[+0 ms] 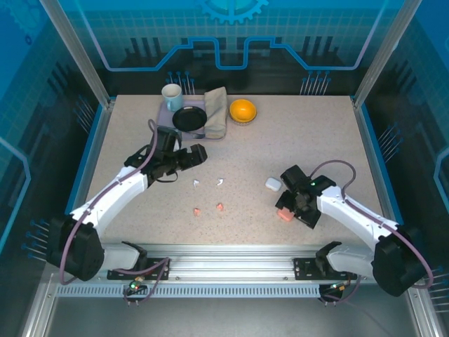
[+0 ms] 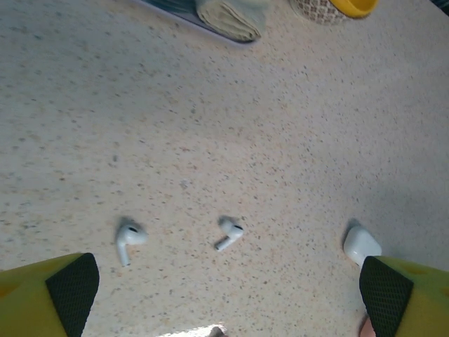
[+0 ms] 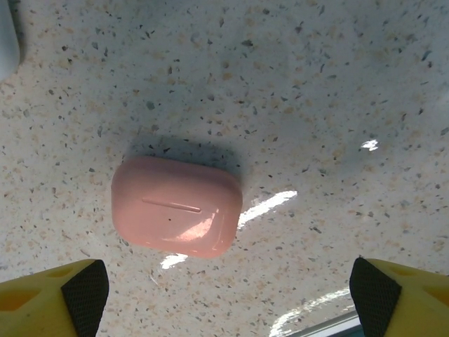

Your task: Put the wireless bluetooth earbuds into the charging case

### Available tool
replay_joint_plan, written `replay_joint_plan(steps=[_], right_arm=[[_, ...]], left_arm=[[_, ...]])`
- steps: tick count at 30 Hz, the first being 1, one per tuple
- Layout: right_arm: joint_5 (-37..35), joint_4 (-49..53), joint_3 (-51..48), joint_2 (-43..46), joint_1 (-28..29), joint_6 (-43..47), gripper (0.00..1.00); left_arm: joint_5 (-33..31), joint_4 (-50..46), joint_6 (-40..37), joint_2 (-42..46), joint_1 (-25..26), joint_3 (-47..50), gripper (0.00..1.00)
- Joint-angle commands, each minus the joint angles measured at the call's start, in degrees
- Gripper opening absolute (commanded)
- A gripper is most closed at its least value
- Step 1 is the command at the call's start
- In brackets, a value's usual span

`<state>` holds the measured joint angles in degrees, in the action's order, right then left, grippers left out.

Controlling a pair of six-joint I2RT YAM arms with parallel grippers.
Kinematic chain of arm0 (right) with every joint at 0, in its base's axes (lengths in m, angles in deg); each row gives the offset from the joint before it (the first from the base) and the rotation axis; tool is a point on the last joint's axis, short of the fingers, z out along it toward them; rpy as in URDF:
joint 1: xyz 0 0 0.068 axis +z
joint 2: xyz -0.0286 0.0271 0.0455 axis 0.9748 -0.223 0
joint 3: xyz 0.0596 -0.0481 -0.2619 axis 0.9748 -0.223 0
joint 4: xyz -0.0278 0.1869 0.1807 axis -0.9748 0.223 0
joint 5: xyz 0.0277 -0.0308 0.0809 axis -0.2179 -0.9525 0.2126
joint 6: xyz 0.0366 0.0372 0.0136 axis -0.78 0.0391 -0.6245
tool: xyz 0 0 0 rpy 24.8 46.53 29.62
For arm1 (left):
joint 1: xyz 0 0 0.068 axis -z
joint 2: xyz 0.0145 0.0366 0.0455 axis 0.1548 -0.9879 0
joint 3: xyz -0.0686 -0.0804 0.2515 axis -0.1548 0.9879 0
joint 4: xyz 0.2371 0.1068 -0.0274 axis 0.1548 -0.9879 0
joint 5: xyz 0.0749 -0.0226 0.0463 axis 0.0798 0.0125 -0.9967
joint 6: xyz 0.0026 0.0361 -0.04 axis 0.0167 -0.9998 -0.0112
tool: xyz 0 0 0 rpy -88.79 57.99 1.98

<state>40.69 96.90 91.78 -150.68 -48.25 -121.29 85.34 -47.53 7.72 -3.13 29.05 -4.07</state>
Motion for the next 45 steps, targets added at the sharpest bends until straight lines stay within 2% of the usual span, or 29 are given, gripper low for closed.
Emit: replay_joint_plan(steps=[1,8,18,45], right_arm=[[2.44,-3.08,0.13,-2.11,0.24,-1.88,0.92],[2.66,-3.98,2.92,-6.62,-0.73,-0.90,0.92],[4.37,-8.01,0.13,-9.63,-2.96,-2.14,0.91],[5.36,-12.33,-2.02,-15.70,-3.65,-1.34,0.83]], left_arm=[[-0.08,-1.78,1.69,-2.04,2.83,-2.54,0.99],[-1.27,-1.32,2.30,-4.51,7.62,-4.25,0.99],[-2.69,-1.41,2.74,-6.43,11.90,-6.00,0.99],[-2.42,-0.41,3.58,-9.04,16.16,-7.75,0.99]])
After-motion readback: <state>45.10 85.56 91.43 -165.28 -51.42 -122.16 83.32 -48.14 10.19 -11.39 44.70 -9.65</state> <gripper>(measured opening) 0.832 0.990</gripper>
